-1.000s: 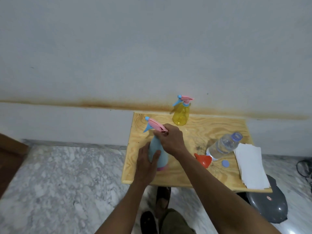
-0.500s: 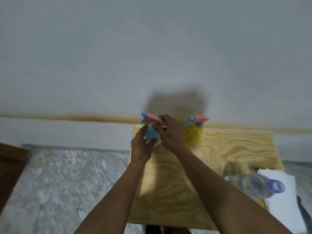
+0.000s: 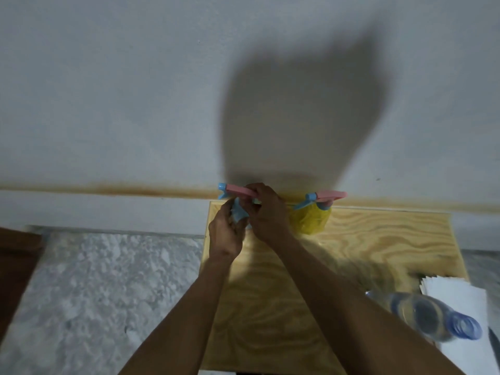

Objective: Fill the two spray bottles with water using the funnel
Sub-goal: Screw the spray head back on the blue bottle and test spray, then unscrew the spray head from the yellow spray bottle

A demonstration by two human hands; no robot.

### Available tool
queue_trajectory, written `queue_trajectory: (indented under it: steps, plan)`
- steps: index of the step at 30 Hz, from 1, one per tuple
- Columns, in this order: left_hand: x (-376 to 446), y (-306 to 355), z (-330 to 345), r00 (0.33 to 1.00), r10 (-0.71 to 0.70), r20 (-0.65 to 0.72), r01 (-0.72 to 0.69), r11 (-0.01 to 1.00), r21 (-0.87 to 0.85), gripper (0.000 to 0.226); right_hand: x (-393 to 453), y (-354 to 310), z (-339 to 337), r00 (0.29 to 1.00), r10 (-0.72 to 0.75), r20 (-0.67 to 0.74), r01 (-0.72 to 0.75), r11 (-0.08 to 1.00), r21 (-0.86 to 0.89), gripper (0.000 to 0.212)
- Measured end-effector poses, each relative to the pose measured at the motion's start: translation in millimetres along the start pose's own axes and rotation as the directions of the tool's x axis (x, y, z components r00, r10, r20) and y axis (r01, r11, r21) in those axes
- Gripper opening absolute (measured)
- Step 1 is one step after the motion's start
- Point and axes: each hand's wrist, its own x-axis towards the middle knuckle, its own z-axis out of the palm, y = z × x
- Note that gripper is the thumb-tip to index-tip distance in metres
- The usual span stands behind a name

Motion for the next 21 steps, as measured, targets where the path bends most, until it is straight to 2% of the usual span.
queue_trajectory:
  steps: [4,6,8,10,12,15,18,21]
  plan:
    - [0,-3,-1,1.000,-0.002,0.018,0.002,1.000,0.025,0.059,-1,1,2,1.000,0.012,0.000,-0.012,1.000,-0.016,0.026]
    - [-2,1,-3,1.000,0.020,0.024,-0.022,0.997,0.078,0.054,-5,1,1,1.000,0.017,-0.015,-0.017,0.999,-0.039,0.040]
    - [-3,1,-4,0.999,-0.012,0.036,0.008,0.995,0.098,0.060,-15,-3,-3,0.999,0.037,-0.029,-0.038,0.998,-0.048,0.058]
    - [-9,-2,-5,0.998,-0.054,0.044,0.048,0.991,0.123,0.064,-33,-9,-10,0.997,0.046,-0.058,-0.049,0.998,-0.047,0.064]
    - [-21,-9,-4,0.997,-0.061,0.045,0.053,0.984,0.169,0.060,-61,-10,-16,0.992,0.009,-0.125,-0.014,0.999,-0.042,0.053]
    - [-51,-21,6,0.995,-0.069,0.068,0.052,0.974,0.219,0.058,-105,3,-35,0.952,0.008,-0.307,-0.003,1.000,0.019,0.033]
    - [-77,-24,28,0.990,-0.047,0.134,0.023,0.984,0.176,0.062,-118,22,-66,0.879,0.052,-0.474,-0.041,0.999,0.033,0.033]
    - [-91,-12,52,0.986,0.003,0.164,-0.023,0.992,0.121,0.064,-100,36,-95,0.855,0.158,-0.493,-0.140,0.987,0.073,0.041]
